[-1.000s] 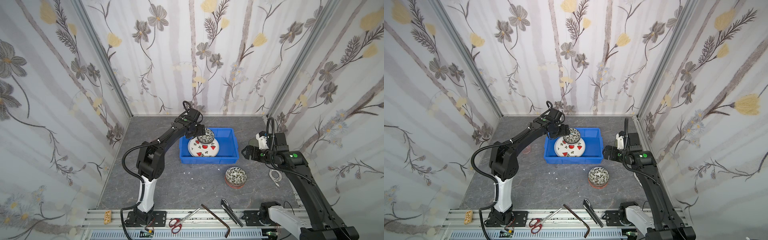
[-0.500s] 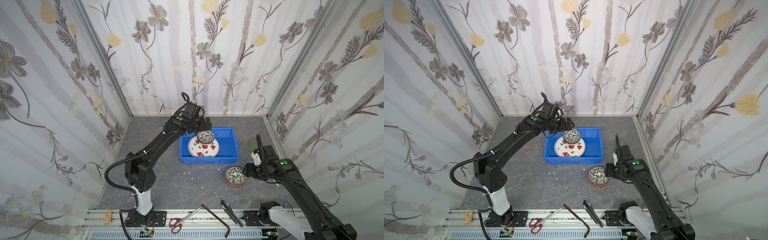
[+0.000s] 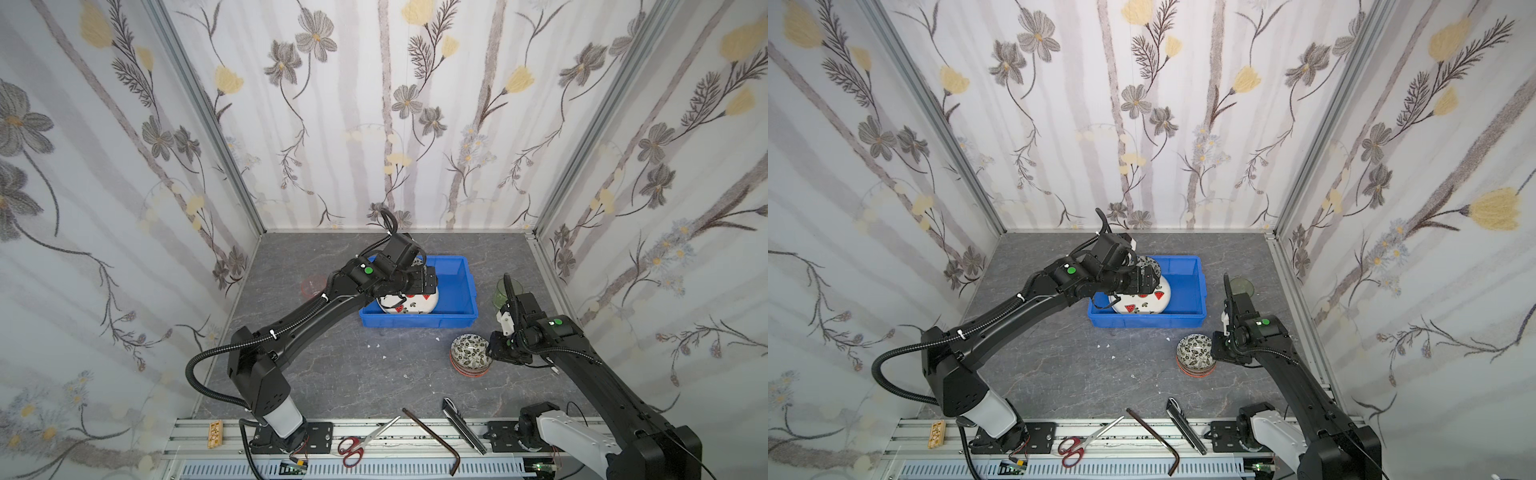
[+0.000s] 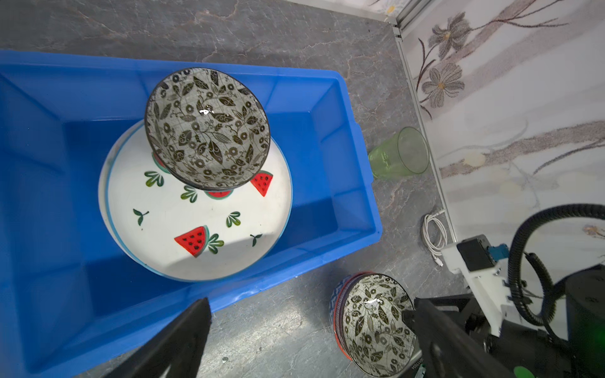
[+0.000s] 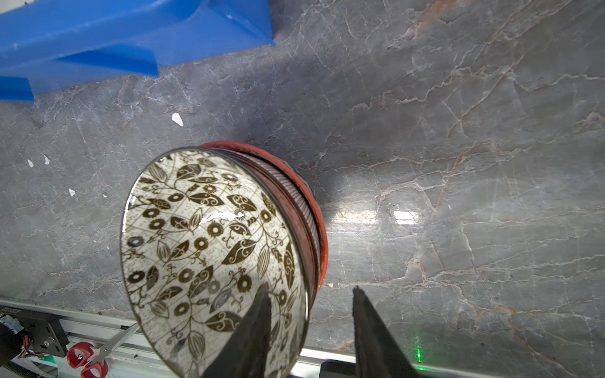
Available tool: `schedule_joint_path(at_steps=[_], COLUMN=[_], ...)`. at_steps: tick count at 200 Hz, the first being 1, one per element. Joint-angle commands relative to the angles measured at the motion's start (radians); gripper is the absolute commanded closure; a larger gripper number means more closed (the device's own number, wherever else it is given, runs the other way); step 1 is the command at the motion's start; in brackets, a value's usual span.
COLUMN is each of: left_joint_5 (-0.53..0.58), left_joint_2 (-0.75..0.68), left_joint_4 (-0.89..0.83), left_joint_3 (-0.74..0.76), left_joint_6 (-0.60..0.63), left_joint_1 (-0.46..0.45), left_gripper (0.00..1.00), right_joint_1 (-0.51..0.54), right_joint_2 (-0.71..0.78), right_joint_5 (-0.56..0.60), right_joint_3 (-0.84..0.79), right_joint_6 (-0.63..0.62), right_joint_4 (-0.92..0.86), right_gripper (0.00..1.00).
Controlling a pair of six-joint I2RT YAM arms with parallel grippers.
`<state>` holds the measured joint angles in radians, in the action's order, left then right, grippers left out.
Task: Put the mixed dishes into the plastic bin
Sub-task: 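Open the left gripper and lift away while right gripper returns to the bowl stack, then grasp and lift the pink-exterior leaf bowl with the right gripper while left gripper approaches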
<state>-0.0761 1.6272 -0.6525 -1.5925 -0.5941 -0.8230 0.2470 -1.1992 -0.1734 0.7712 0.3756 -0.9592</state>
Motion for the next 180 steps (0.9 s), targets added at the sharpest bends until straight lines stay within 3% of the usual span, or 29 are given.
schedule_joint_path(at_steps=[1,52,122,180], left_joint_5=[0.037,0.029,0.006,0.023], left_joint_2=[-0.029,-0.047,-0.033,-0.035], left_joint_4=[0.047,0.079,0.094,0.097], left_joint_3=[0.038,0.097,0.124,0.14], left_joint_6=[-0.009,-0.009,-0.007,0.003], left_joint_1=[-0.011,-0.01,-0.011,-0.01], left_gripper=[0.0,0.0,0.0,0.0], right_joint_1=[0.001,0.003,0.006,0.006], right_joint_2=[-0.014,-0.028,-0.031,-0.019], right_joint_5=[-0.009,-0.003,-0.009,-0.002], right_joint_3=[-0.006,-0.006,-0.01,-0.01], right_joint_6=[-0.002,0.003,0.011,0.013], right_joint_4=[0.042,0.051,0.076,0.073], right_gripper=[0.61,0.74,0.78,0.89])
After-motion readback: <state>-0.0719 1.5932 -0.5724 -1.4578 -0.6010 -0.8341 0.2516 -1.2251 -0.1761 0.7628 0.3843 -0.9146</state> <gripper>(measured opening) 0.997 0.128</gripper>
